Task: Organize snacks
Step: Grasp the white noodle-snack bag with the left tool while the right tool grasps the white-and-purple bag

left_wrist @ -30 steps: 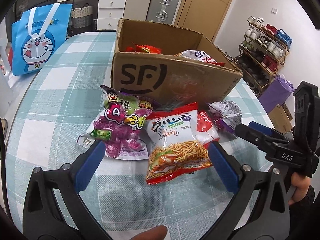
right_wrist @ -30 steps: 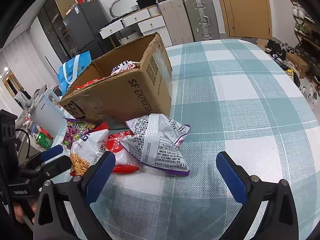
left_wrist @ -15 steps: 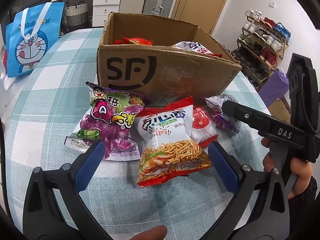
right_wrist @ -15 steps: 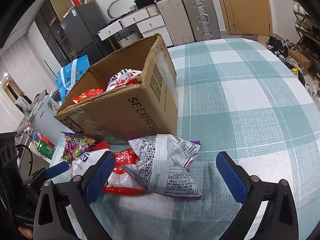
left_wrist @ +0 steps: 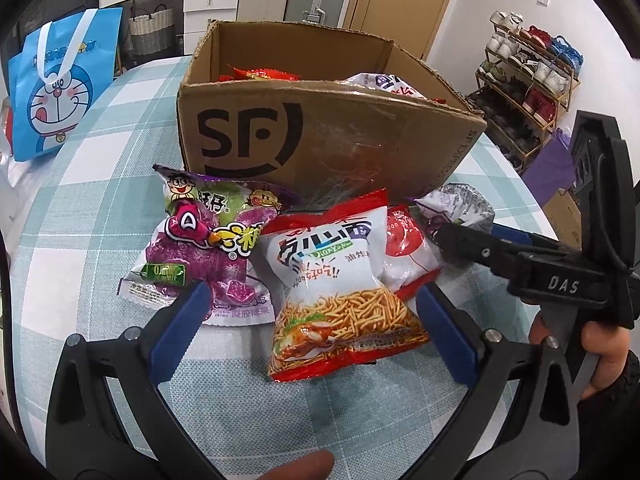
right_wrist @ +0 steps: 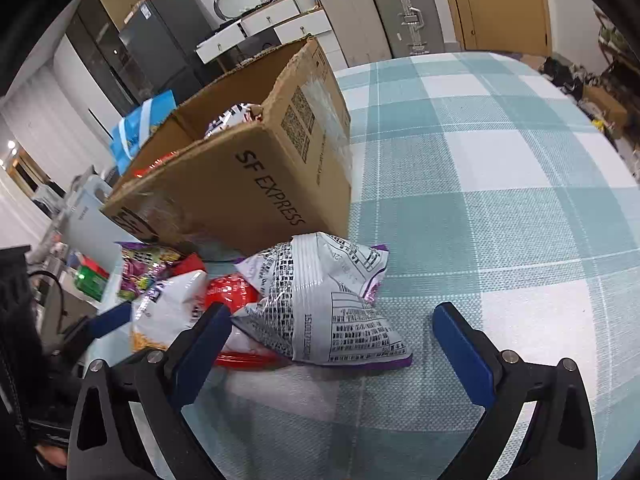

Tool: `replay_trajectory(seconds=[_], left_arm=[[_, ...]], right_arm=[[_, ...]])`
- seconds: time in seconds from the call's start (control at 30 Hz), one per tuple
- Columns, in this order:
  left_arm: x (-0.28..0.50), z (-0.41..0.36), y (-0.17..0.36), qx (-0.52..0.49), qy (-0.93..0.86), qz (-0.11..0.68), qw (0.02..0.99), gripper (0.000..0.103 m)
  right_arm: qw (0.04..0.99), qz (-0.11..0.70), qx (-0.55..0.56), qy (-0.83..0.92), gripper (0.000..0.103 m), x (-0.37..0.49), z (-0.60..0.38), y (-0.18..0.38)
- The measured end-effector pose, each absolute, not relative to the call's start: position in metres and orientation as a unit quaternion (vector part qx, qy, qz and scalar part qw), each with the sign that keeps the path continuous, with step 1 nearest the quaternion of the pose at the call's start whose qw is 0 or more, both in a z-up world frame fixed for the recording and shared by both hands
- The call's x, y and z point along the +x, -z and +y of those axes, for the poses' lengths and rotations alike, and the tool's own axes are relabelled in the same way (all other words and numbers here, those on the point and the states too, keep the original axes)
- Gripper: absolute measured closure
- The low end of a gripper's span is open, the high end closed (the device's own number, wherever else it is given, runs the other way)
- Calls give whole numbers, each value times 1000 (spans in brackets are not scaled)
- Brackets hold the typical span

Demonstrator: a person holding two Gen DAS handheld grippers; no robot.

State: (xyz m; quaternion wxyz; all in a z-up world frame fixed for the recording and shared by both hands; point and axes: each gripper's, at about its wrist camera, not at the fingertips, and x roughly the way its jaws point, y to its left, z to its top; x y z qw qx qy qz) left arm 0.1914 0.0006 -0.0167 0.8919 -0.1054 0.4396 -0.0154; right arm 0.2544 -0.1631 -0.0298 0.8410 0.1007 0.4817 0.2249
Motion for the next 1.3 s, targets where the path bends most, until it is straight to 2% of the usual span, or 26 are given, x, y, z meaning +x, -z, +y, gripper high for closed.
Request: replay_trajectory(seconds=[0.07, 0.2, 0.3, 0.37, 0.5, 0.57, 0.83, 1.03, 1.07, 1.3], left_arm=[[191, 1, 17, -107, 16, 440, 891, 1], [192, -2, 17, -110, 28, 443, 889, 9], [191, -4, 17, -107, 32, 443, 890, 13], [191, -4, 16, -109, 44, 440, 890, 21], [191, -3, 17, -117, 47, 436, 891, 24], [190, -3, 17, -122, 58, 434, 891, 32], [191, -8, 22, -123, 66, 437, 888, 44], [189, -5, 22, -130, 64, 435, 889, 56], [188, -4, 22, -131, 63, 434, 889, 57], [180, -4, 21, -120, 63, 428, 894, 60]], right_arm=[[841, 474, 112, -237, 3, 253, -165, 27], [843, 472, 101, -235, 19, 255, -161, 25], [841, 474, 108, -239, 20, 259, -160, 27], [840, 474, 106, -241, 20, 262, -157, 28], [836, 479, 109, -245, 21, 264, -156, 30], [832, 482, 118, -249, 21, 264, -157, 31], [829, 481, 129, -254, 21, 266, -157, 33], [831, 476, 144, -249, 29, 264, -163, 34], [832, 474, 146, -248, 35, 263, -164, 34], [832, 464, 165, -255, 37, 252, -175, 35]])
